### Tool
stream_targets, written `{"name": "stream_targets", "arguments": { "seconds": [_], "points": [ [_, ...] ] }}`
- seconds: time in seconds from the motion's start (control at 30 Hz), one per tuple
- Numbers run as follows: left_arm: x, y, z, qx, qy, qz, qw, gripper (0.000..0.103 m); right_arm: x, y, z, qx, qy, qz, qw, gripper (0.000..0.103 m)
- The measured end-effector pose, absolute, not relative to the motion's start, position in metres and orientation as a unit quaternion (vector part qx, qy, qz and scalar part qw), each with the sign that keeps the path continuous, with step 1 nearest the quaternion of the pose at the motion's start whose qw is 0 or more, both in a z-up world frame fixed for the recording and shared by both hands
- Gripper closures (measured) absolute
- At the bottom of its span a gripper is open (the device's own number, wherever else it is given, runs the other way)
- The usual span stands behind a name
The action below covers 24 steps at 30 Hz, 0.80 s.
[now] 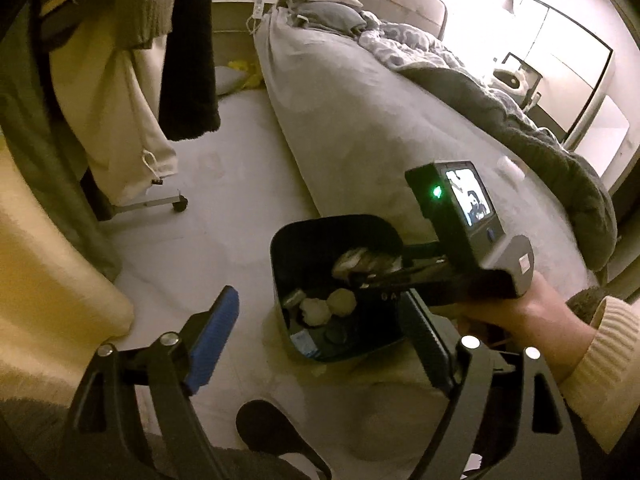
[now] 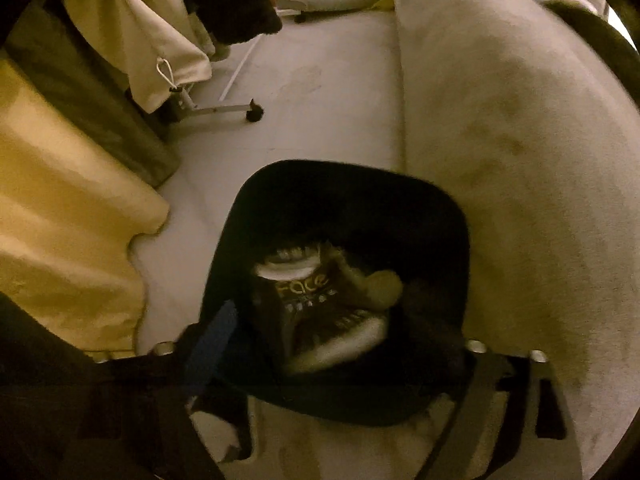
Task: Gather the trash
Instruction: 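Lower the black Face tissue pack into the bin and open the right tool, then move both open tools back toward the bubble wrap left on the bed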
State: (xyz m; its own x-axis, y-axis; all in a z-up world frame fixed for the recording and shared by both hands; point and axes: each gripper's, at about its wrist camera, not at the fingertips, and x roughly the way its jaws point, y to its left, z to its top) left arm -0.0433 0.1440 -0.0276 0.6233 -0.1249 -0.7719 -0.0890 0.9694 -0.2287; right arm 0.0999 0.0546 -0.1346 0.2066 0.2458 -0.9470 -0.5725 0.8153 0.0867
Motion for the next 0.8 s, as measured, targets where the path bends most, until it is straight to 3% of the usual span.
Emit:
{"name": "stream_targets", "arguments": {
  "seconds": [0.23, 0.8],
  "points": [
    [-0.044, 0.13, -0.01, -0.129, 0.408, -0.022, 0.904, 0.009, 0.093, 0.035, -0.104, -0.128, 0.538, 0.275, 0.787, 0.004],
    [0.002, 0.085, 0.025, -0.096, 0.35, -0.064, 0.929, 0.006, 0.099, -0.067, -0.019, -0.115, 0.434, 0.23, 0.863, 0.004]
  ]
}}
